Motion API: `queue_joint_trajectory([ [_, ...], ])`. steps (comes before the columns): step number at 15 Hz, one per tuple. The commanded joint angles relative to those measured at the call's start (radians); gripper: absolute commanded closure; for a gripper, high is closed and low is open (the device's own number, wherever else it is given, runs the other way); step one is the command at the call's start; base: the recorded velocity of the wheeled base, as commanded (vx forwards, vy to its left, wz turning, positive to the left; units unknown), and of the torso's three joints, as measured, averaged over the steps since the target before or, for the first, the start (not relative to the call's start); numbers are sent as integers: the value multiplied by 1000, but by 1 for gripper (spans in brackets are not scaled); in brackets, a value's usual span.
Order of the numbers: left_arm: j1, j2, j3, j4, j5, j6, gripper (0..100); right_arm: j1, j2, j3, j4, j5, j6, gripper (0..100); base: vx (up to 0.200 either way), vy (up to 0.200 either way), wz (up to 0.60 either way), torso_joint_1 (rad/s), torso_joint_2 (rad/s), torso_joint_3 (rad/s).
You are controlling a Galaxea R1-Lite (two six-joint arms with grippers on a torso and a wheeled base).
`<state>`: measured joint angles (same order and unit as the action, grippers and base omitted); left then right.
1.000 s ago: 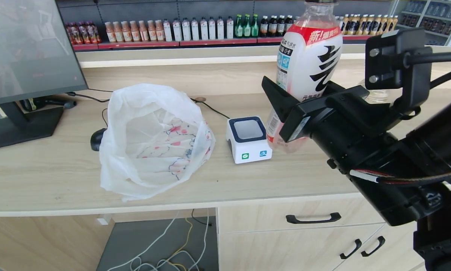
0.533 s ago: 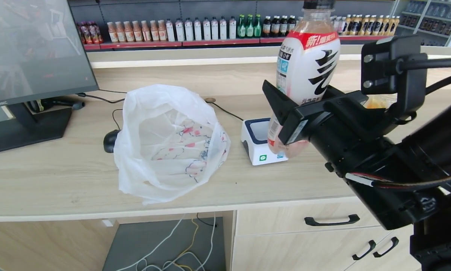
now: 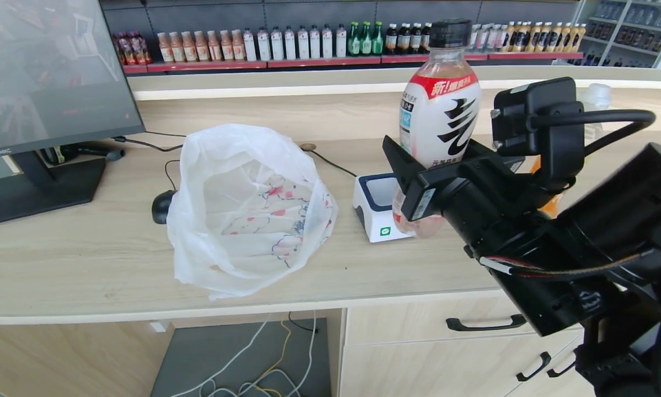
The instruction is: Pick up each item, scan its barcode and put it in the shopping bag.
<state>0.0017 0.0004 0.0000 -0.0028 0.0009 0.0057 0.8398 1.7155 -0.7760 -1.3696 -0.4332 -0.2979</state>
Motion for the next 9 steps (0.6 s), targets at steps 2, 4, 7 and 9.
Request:
queue_joint_trajectory([
  [2,0,0,0,0,1,0,0,-16,47,-121,43,-87,-9,100,0,0,0,0,0,0],
  [4,0,0,0,0,1,0,0,-25,76,-233,112,-87,-44,100,0,0,0,0,0,0],
  [7,0,0,0,0,1,0,0,-28,101,-390,233,-88,-115,100,0,0,0,0,0,0],
  [9,0,0,0,0,1,0,0,-57,161,-522,308,-81,-167,100,0,0,0,0,0,0],
])
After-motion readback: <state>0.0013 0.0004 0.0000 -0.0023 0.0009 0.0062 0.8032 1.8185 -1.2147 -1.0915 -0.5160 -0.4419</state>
